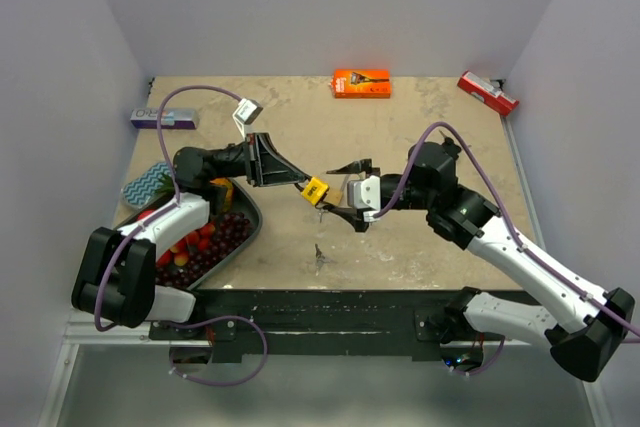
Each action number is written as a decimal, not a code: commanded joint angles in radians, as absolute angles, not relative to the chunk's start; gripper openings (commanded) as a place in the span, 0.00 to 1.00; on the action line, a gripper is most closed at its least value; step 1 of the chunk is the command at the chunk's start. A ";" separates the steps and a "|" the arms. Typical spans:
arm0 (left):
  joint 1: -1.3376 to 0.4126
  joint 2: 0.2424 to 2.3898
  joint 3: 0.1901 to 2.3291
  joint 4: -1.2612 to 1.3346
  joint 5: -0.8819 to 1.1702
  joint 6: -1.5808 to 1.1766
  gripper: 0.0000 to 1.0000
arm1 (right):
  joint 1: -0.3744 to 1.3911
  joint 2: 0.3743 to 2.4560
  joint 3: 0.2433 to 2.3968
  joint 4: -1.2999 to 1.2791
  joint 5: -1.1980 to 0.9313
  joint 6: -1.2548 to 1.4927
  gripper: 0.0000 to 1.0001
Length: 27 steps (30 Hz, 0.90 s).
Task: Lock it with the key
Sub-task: Adjust the lock.
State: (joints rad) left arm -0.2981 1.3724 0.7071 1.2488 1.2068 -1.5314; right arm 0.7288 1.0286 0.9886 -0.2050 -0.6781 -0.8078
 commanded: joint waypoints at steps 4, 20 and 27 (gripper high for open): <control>-0.313 1.355 0.707 1.413 1.178 -1.552 0.00 | 0.741 1.042 0.991 -0.132 -0.669 -0.844 0.71; -0.330 1.341 0.701 1.313 1.187 -1.462 0.00 | 0.744 1.048 1.014 -0.164 -0.686 -0.884 0.65; -0.341 1.322 0.710 1.203 1.195 -1.362 0.00 | 0.744 1.057 1.032 -0.198 -0.707 -0.897 0.57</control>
State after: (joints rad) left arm -0.3218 1.3663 0.7048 1.2205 1.2003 -1.4452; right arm 0.7399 1.0473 0.9886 -0.2211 -0.6807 -0.8711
